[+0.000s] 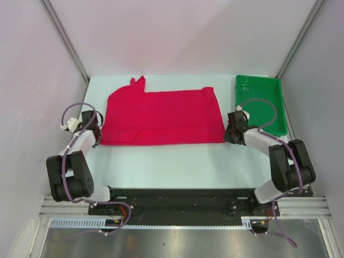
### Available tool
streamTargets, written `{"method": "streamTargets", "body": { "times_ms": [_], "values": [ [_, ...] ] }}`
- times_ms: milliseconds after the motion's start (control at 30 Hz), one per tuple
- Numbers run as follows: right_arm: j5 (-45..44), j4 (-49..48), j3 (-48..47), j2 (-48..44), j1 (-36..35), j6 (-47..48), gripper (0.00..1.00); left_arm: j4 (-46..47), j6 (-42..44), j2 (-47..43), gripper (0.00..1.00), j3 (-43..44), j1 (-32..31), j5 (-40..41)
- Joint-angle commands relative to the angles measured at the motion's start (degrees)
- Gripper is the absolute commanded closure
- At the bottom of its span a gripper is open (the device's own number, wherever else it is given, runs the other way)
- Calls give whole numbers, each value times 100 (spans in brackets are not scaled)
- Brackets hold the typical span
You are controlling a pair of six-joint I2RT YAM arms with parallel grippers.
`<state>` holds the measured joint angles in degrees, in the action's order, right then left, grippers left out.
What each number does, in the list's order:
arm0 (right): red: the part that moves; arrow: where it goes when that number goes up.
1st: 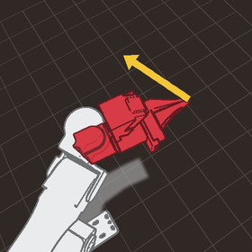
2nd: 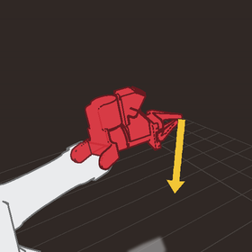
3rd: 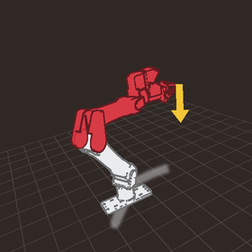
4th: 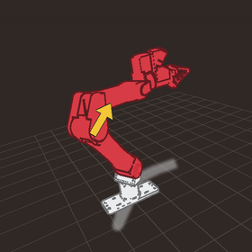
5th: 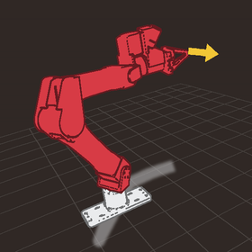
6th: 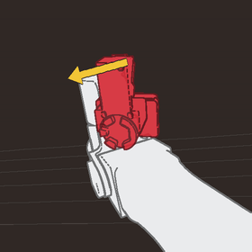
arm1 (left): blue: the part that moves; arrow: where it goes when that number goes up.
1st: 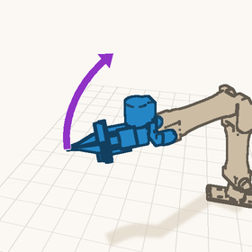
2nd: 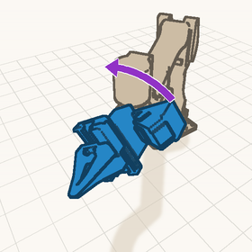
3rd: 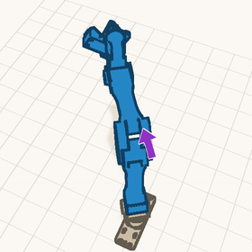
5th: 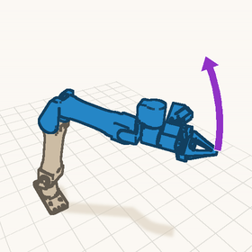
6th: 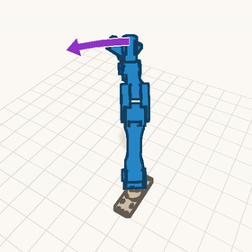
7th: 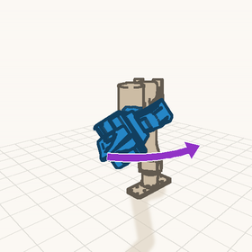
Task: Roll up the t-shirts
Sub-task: Fold the T-shirt at the center of the board.
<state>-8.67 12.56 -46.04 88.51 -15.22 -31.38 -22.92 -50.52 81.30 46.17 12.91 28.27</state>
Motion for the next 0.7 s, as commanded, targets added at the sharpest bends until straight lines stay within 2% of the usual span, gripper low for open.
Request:
{"method": "streamTargets", "body": {
  "times_ms": [0, 33, 67, 133, 167, 267, 400, 533, 667],
  "values": [
    [-259, 159, 227, -220, 46, 140, 90, -309, -36, -132, 74, -65, 54, 416],
    [-180, 159, 236, -272, 20, 149, 85, -292, 16, -149, 63, -65, 54, 320],
    [-153, 151, 245, -325, 19, 167, 75, -118, 94, -297, 46, -125, 54, 145],
    [-66, 142, 236, -552, -7, 193, 61, 23, 339, -509, 35, -161, 45, -49],
    [-48, 150, 236, -632, -24, 219, 59, 42, 446, -675, 32, -135, 28, -163],
    [-39, 194, 166, -896, -138, 246, 56, -12, 683, -1000, 31, -99, 10, -356],
    [-83, 177, 104, -1046, -428, 176, 55, -99, 746, -1125, 35, -188, -156, -902],
    [268, -304, 16, -959, -788, 132, 54, 50, 649, -888, 41, -276, -245, -1113],
    [637, -1113, -107, -774, -1551, 149, 54, 270, 737, -502, 46, -249, -324, -1254]
  ]
}}
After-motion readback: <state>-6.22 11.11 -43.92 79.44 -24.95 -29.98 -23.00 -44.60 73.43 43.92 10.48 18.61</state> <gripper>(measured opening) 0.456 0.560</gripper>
